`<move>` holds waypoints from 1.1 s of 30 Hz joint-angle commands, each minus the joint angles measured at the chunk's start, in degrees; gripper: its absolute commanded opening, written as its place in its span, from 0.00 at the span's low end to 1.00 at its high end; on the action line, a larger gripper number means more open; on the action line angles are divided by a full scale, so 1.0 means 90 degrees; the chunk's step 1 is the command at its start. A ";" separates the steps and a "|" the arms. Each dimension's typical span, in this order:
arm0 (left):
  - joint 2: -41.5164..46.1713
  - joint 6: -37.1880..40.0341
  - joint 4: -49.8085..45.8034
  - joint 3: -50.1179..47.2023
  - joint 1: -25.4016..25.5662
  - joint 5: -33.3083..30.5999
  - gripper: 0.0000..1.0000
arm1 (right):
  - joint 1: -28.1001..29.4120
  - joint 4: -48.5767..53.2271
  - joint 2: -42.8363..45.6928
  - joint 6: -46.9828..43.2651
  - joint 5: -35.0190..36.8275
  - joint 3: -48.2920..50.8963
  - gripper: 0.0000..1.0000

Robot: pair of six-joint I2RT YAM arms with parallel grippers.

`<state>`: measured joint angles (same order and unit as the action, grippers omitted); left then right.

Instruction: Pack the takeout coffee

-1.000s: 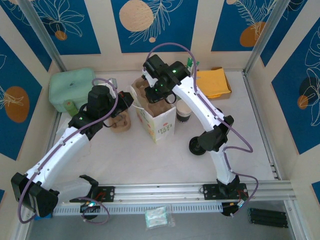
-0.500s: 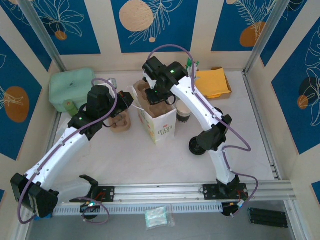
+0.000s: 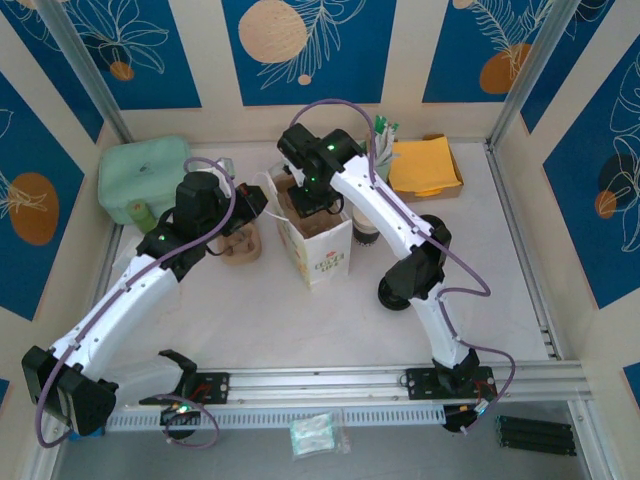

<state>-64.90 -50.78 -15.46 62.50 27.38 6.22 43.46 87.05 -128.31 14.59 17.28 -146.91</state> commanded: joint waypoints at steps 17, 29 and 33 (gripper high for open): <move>0.0190 -0.0070 0.0129 -0.0062 -0.0024 0.0149 0.06 | 0.0122 -0.0038 -0.0255 0.0239 0.0463 0.0601 0.25; 0.0278 -0.0107 0.0145 -0.0211 -0.0027 0.0137 0.06 | 0.0239 -0.0072 0.0011 0.0395 0.0557 0.0435 0.25; 0.0296 -0.0119 0.0152 -0.0270 -0.0024 0.0144 0.06 | 0.0295 -0.0044 0.0137 0.0429 0.0682 0.0331 0.25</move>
<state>-63.70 -51.18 -15.44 60.77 27.38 7.05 45.45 85.32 -129.56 17.23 22.61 -141.91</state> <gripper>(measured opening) 0.065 0.250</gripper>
